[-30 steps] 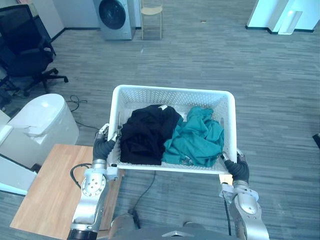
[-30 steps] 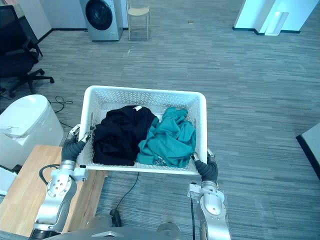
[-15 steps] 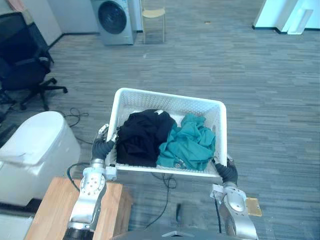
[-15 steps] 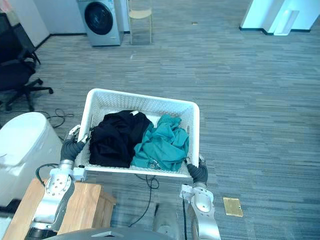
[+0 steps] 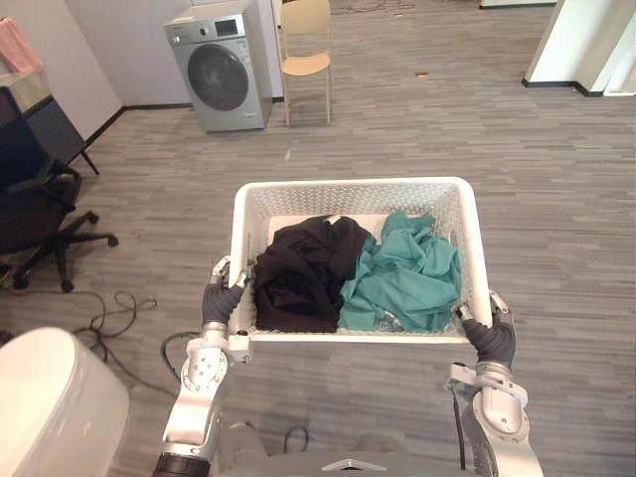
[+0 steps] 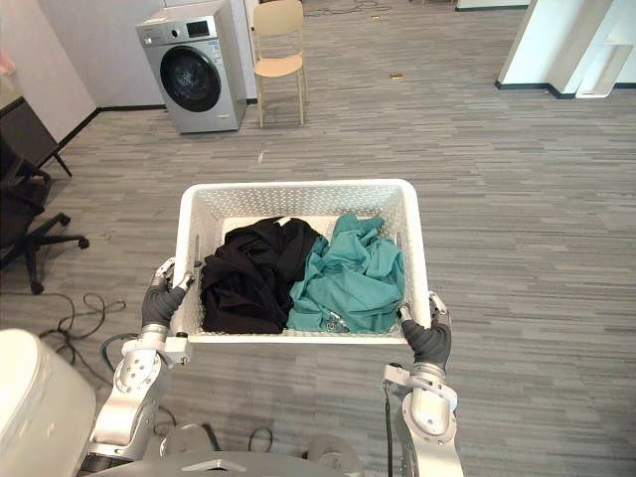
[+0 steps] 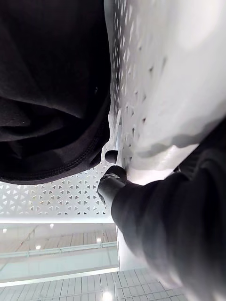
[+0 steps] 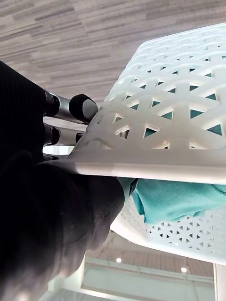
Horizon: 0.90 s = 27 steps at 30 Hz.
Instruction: Pick up the laundry basket with both hands and put the clothes into the washing machine.
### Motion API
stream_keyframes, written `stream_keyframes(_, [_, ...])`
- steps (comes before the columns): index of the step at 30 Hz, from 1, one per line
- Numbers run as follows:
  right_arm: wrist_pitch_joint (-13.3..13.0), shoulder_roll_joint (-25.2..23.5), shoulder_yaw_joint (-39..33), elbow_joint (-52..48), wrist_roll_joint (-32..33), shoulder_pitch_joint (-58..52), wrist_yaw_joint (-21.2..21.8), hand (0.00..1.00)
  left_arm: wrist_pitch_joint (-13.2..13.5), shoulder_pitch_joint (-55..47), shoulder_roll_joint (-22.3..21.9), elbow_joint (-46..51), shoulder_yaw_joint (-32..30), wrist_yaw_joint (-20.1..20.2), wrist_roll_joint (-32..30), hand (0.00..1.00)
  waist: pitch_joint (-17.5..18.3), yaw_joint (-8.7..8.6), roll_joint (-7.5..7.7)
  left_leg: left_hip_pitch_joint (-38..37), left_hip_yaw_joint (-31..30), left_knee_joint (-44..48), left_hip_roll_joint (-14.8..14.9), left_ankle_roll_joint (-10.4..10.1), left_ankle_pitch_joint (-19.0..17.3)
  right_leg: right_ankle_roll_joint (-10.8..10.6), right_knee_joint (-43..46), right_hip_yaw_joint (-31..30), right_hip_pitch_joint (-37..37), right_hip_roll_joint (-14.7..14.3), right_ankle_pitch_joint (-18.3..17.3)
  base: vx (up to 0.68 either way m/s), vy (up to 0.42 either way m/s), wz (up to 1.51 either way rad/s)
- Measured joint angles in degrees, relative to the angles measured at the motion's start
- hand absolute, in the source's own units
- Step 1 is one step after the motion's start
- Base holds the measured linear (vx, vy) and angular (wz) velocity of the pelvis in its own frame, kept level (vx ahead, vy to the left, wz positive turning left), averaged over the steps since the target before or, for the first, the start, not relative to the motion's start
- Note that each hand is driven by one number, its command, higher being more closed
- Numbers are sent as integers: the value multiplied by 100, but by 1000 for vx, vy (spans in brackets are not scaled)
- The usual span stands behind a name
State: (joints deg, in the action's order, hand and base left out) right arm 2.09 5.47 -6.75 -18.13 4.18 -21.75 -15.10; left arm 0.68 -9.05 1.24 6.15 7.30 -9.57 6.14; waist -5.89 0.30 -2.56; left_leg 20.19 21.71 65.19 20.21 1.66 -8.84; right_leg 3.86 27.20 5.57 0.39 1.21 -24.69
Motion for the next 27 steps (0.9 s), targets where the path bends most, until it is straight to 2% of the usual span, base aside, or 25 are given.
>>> stream_keyframes(1, [-1,7,0,22,-1,16,0,100,0,-2,0,-1,-4,0,1,100,6,8,17,94,54,-646,-112,-103,-51,-30,-133,-15,167,66,-44,687,129,-29])
stream_keyframes(2, [-2,40,-1,116,-1,65,2,100,1,-5,-26,3,-10,2,-3,100,44,2,57,173,116,-2383,-459,-384,-10,-72,-456,-39,501,188,-154,731,174,-21])
stream_keyframes(3, [-2,145,-11,223,-7,106,5,100,-1,-24,-95,20,0,4,-20,100,173,-15,22,106,267,-4148,-756,-754,300,-271,-883,-39,907,261,-142,751,188,-21])
stream_keyframes(4, [-7,201,-20,305,-11,140,12,100,-2,-29,-125,29,18,5,-42,100,209,-35,14,79,348,-4703,-863,-788,408,-485,-985,-52,1110,283,-92,827,208,-28])
stream_keyframes(5, [-12,253,-50,469,-14,201,61,100,-3,-56,-185,31,33,17,-138,100,267,-20,-59,75,445,-4950,-1030,-685,486,-679,-532,-160,1220,330,-130,898,261,-52])
stream_keyframes(6, [-25,117,-49,710,-37,206,103,100,-4,-157,-125,19,26,36,-184,100,396,39,221,-27,117,-4613,-1420,-89,1048,-865,815,-330,901,719,-175,1120,308,-49])
stream_keyframes(7, [-28,0,-61,811,-102,155,117,100,-15,-216,-81,17,43,41,-193,100,474,27,445,-69,36,-4262,-1618,78,1094,-1194,1807,-362,622,1050,74,960,259,-6])
stream_keyframes(8, [-31,-167,-156,1012,-201,144,122,100,-65,-188,4,-17,140,60,-201,100,497,-96,714,-163,16,-3502,-1810,89,326,-1507,3222,-334,190,1474,1394,951,171,39])
stream_keyframes(9, [-30,-215,-213,1144,-216,143,125,100,-99,-163,36,-27,203,79,-204,100,519,-115,735,-260,-83,-3347,-1881,75,54,-1505,3586,-317,17,1540,2409,909,93,56])
stream_keyframes(10, [-27,-295,-254,1385,-237,188,183,100,-122,-155,68,-36,217,128,-310,100,530,-157,803,-605,-180,-3422,-1940,44,-252,-1199,4256,-295,-435,1679,2604,874,61,25])
stream_keyframes(11, [-27,-320,-245,1445,-241,223,211,100,-132,-146,74,-79,176,128,-332,100,503,-133,798,-839,-199,-3553,-1946,-19,-356,-951,4567,-287,-705,1670,2155,826,-2,4])
stream_keyframes(12, [-27,-328,-245,1472,-241,222,215,100,-138,-105,78,-237,163,119,-345,100,421,-129,646,-1398,-301,-3981,-1911,-107,-498,-644,4832,-140,-1180,1555,1410,917,-90,-12])
stream_keyframes(13, [-27,-261,-254,1466,-241,209,234,100,-147,-68,74,-275,188,119,-344,100,355,-220,269,-2204,-388,-4712,-1661,-241,-579,-354,4517,97,-1982,1141,735,1195,-157,12])
stream_keyframes(14, [-31,-255,-353,1439,-235,222,240,100,-141,146,78,-333,260,127,-342,100,336,-339,12,-2733,-453,-5267,-1412,-392,-491,-390,3353,191,-2656,864,575,1029,-172,35])
stream_keyframes(15, [-38,-258,-394,1438,-222,241,239,100,-136,271,104,-354,292,135,-342,100,340,-394,-21,-2868,-477,-5413,-1346,-491,-432,-442,2614,161,-2828,851,649,914,-215,71])
stream_keyframes(16, [-62,-267,-481,1438,-199,240,240,100,-72,544,182,-452,401,167,-342,100,352,-480,120,-3127,-538,-5602,-1329,-551,-413,-524,847,-8,-2995,888,1143,826,-301,81])
stream_keyframes(17, [-64,-256,-506,1409,-146,221,222,100,-39,681,229,-498,485,172,-344,100,361,-582,290,-3363,-695,-5589,-1336,-815,-563,-568,-296,-141,-2945,943,2407,856,-352,82])
stream_keyframes(18, [-67,-229,-525,1395,-102,197,196,100,-22,704,197,-572,530,163,-346,100,347,-651,260,-3463,-777,-5457,-1181,-898,-617,-609,-118,-148,-2865,908,2713,839,-386,39])
stream_keyframes(19, [-57,-75,-604,1390,-32,254,176,100,-24,738,11,-709,549,150,-345,100,384,-563,42,-3385,-825,-4984,-886,-818,-540,-504,400,-24,-2893,745,2314,796,-409,6])
stream_keyframes(20, [-53,-44,-687,1222,21,238,178,100,-25,770,-33,-722,583,143,-356,100,339,-547,90,-3097,-924,-3887,-694,-771,-184,-388,1008,-4,-2852,692,1754,937,-458,-24])
stream_keyframes(21, [-54,-40,-696,928,53,138,144,100,-26,758,-126,-724,556,112,-356,100,215,-489,36,-2739,-933,-2423,-276,-759,579,-227,1245,60,-2507,591,1305,789,-347,-19])
stream_keyframes(22, [-56,-15,-702,788,74,94,119,100,-25,751,-171,-721,523,111,-349,100,162,-480,-11,-2490,-916,-1474,-13,-676,927,-126,1275,134,-2287,499,1127,728,-242,-41])
stream_keyframes(23, [-62,-21,-704,610,125,77,37,100,-23,700,-221,-707,500,108,-320,100,102,-390,-78,-1956,-878,267,396,-333,1188,5,1233,162,-1844,260,867,636,-153,-47])
stream_keyframes(24, [-73,-68,-699,477,233,79,-50,100,-15,669,-211,-670,480,108,-222,100,28,-335,-49,-1502,-901,1432,510,14,1015,76,1085,157,-1372,146,638,588,-131,-45])
stream_keyframes(27, [-123,-149,-683,240,271,38,-66,100,41,521,-232,-551,426,108,-106,100,9,-288,4,-660,-674,1680,236,115,469,97,608,116,-576,145,282,480,-51,-12])
